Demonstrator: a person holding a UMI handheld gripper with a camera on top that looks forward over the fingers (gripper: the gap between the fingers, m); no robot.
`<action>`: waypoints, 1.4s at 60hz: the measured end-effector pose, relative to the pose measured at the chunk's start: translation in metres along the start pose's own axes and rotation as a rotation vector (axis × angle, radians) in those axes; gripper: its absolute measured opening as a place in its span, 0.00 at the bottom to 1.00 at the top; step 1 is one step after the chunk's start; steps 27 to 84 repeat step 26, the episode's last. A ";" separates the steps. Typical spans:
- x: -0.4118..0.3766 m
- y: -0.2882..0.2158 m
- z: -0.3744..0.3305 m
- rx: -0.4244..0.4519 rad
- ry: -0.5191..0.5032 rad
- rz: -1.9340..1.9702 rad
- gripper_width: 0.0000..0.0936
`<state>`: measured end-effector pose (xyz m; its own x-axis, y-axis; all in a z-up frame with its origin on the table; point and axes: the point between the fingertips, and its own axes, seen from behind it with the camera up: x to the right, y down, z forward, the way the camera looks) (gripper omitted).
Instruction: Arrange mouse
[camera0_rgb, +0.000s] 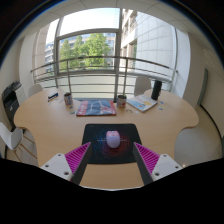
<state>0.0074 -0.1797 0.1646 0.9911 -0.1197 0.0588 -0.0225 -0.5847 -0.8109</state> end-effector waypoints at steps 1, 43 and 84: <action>0.000 0.001 -0.005 0.001 -0.001 0.000 0.90; -0.005 0.047 -0.069 -0.011 -0.012 -0.022 0.90; -0.005 0.047 -0.069 -0.011 -0.012 -0.022 0.90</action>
